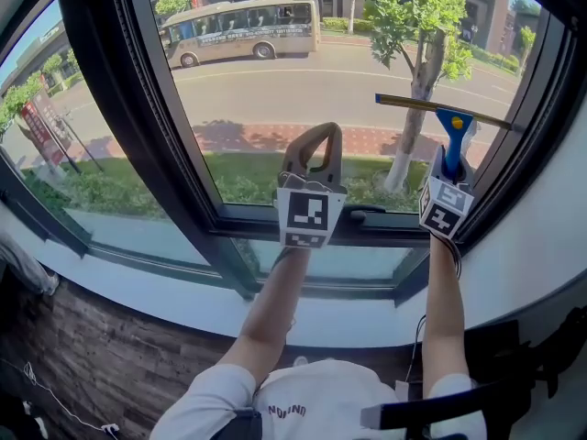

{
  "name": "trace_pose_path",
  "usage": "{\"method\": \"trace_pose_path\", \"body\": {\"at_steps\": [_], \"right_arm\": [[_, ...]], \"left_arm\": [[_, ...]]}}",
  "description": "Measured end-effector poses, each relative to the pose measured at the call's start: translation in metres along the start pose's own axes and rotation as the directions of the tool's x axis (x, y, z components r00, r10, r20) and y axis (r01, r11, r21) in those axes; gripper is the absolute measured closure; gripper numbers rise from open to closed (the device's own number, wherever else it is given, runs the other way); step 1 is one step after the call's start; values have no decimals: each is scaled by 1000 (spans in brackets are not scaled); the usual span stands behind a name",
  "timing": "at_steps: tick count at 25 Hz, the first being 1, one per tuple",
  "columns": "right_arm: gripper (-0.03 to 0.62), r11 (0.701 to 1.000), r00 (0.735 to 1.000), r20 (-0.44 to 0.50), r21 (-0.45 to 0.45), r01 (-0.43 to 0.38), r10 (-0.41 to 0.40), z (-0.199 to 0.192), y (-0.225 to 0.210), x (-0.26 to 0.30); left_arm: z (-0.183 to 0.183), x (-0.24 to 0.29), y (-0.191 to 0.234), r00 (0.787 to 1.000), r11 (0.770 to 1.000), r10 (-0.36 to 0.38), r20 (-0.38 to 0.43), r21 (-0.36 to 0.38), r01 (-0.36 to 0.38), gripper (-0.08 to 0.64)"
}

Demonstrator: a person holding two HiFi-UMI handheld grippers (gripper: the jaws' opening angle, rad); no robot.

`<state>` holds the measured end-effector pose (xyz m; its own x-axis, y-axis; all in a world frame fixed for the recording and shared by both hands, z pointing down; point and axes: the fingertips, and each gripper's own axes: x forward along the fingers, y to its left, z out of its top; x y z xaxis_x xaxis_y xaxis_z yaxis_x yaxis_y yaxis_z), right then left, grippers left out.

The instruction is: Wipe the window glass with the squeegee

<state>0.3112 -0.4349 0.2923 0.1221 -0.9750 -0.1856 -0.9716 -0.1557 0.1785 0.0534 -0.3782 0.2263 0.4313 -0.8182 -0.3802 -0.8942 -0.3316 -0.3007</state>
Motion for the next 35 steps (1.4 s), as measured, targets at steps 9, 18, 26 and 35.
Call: {"method": "trace_pose_path", "body": {"at_steps": [9, 18, 26, 35], "right_arm": [[488, 1000, 998, -69, 8, -11, 12, -38, 6, -13], [488, 999, 986, -166, -9, -32, 30, -88, 11, -29], [488, 999, 964, -261, -9, -50, 45, -136, 18, -44], [488, 996, 925, -374, -39, -83, 62, -187, 27, -62]], "left_arm": [[-13, -7, -6, 1000, 1000, 0, -31, 9, 0, 557], [-29, -16, -13, 998, 1000, -5, -70, 11, 6, 557], [-45, -23, -17, 994, 1000, -12, -112, 0, 12, 557], [-50, -26, -15, 992, 1000, -13, -124, -2, 13, 557]]}}
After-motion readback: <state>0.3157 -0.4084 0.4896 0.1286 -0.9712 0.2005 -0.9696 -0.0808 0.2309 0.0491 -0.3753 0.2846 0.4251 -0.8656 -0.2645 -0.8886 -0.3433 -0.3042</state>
